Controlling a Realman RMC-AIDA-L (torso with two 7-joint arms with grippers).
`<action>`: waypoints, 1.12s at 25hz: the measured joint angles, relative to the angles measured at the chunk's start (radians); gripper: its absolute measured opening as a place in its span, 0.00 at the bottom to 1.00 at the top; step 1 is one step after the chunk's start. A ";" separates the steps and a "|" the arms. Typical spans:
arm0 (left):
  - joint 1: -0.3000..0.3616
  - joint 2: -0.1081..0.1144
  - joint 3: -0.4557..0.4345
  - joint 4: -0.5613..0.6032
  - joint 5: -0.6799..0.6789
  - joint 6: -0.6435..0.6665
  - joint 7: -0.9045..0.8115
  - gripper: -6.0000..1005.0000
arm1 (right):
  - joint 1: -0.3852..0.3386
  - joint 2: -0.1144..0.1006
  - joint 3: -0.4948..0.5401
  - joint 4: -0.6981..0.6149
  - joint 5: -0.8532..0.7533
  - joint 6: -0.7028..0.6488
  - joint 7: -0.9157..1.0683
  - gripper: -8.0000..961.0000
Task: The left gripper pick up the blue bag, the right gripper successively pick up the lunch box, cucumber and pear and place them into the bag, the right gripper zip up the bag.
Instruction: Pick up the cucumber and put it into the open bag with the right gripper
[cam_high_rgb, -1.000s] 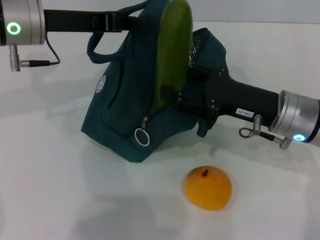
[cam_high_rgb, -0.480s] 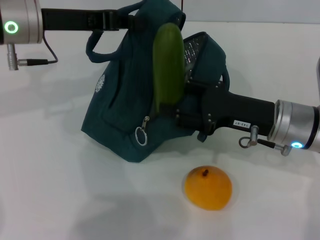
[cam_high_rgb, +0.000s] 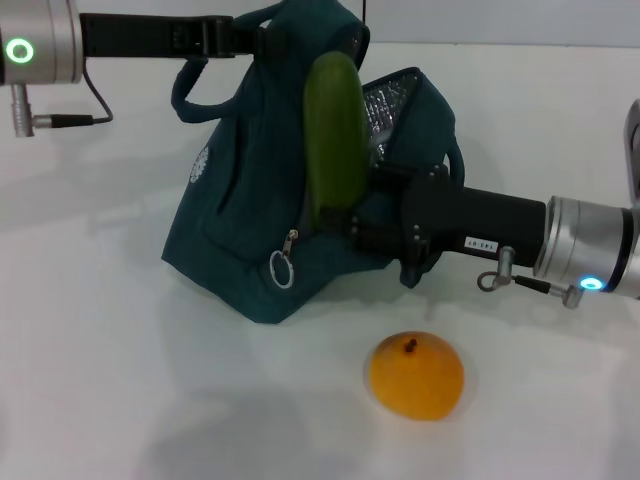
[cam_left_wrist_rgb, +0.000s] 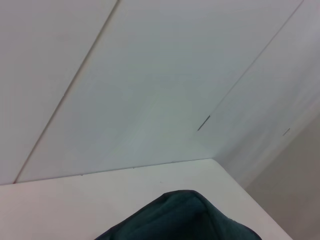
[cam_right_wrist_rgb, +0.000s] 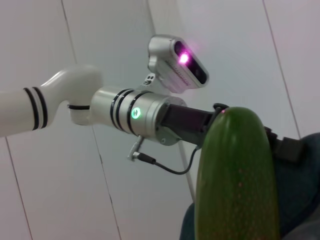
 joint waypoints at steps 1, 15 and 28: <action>0.000 0.000 0.000 0.000 0.000 -0.001 0.000 0.06 | 0.001 0.000 0.000 -0.010 -0.005 0.000 0.024 0.67; 0.004 0.000 0.000 -0.002 0.000 -0.002 0.000 0.06 | 0.031 0.000 -0.017 -0.068 -0.083 -0.003 0.175 0.70; 0.004 0.002 0.000 -0.002 0.000 -0.002 0.000 0.06 | 0.011 0.000 -0.006 -0.140 -0.057 -0.048 0.189 0.75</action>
